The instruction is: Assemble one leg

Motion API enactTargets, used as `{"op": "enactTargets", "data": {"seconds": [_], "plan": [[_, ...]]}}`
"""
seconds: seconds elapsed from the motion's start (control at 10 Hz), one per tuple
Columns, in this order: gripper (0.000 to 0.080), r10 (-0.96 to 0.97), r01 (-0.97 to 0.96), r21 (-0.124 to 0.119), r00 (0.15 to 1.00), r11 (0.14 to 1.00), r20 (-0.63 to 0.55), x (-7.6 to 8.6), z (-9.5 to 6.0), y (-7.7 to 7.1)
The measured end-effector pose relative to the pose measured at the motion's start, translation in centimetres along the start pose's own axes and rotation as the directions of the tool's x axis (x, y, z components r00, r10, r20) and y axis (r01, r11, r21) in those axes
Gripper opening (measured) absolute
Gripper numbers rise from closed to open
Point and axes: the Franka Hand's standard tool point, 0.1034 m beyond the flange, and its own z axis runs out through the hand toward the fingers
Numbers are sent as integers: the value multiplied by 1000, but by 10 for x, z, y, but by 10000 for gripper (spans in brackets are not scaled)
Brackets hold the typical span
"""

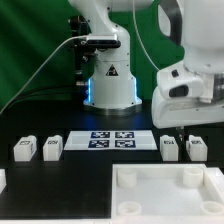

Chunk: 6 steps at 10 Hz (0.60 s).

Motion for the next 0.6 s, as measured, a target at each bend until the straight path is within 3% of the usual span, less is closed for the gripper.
{"op": "enactTargets", "data": {"seconds": [0.2, 0.3, 0.6], "plan": [[649, 6, -6, 0, 991, 1000, 133, 1, 4, -1], [649, 4, -3, -6, 967, 1000, 256, -7, 5, 1], [649, 2, -1, -2, 951, 1000, 308, -1, 8, -1]]}}
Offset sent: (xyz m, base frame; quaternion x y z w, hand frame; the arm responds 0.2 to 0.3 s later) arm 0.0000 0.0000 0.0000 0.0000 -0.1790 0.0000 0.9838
